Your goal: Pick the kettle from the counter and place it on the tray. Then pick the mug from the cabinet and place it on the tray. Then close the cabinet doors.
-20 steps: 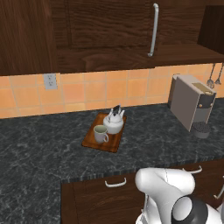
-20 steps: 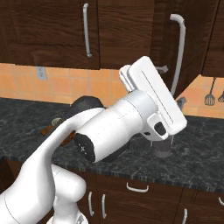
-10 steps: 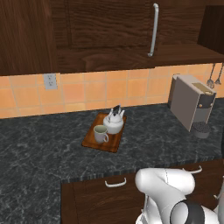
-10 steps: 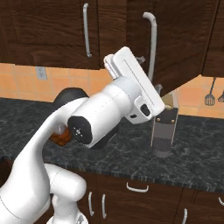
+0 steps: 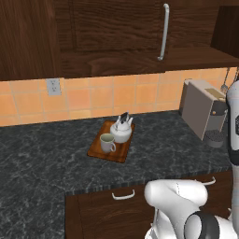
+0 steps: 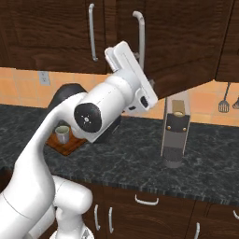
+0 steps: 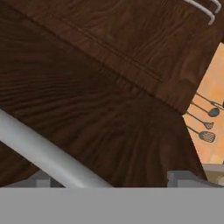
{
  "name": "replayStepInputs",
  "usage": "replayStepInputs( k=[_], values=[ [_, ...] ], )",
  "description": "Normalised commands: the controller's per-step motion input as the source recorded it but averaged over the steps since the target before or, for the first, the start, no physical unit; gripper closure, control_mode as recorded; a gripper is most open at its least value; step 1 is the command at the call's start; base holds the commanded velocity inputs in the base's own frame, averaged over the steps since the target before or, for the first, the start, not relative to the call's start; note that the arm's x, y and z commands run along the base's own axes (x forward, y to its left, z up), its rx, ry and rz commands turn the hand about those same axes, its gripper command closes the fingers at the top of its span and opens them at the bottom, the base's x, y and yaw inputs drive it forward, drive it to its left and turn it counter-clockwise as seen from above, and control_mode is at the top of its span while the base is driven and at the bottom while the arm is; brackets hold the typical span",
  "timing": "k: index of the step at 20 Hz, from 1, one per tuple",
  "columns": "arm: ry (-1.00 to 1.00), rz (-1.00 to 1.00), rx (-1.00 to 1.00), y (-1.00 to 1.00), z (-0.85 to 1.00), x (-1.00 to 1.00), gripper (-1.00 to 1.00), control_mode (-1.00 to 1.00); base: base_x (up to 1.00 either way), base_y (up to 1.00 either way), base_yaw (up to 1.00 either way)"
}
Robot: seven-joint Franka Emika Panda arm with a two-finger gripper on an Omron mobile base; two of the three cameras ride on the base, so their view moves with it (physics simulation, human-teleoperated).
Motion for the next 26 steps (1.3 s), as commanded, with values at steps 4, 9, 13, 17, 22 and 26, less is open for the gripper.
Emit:
replayStepInputs(
  k=[4,9,13,17,22,26],
  values=[
    [0.02,0.14,0.08,0.47,-0.13,0.51,-1.0,-1.0,0.0,0.0,0.0],
    [0.0,0.13,0.03,0.43,-0.07,0.62,-1.0,-1.0,0.0,0.0,0.0],
    [0.03,0.13,0.06,0.31,-0.07,0.79,-1.0,-1.0,0.0,0.0,0.0],
    [0.05,0.11,0.03,0.35,-0.08,0.82,-1.0,-1.0,0.0,0.0,0.0],
    [0.06,0.11,0.02,0.36,-0.1,0.79,-1.0,-1.0,0.0,0.0,0.0],
    [0.07,0.12,0.06,0.2,-0.06,0.85,-1.0,-1.0,0.0,0.0,0.0]
  ],
)
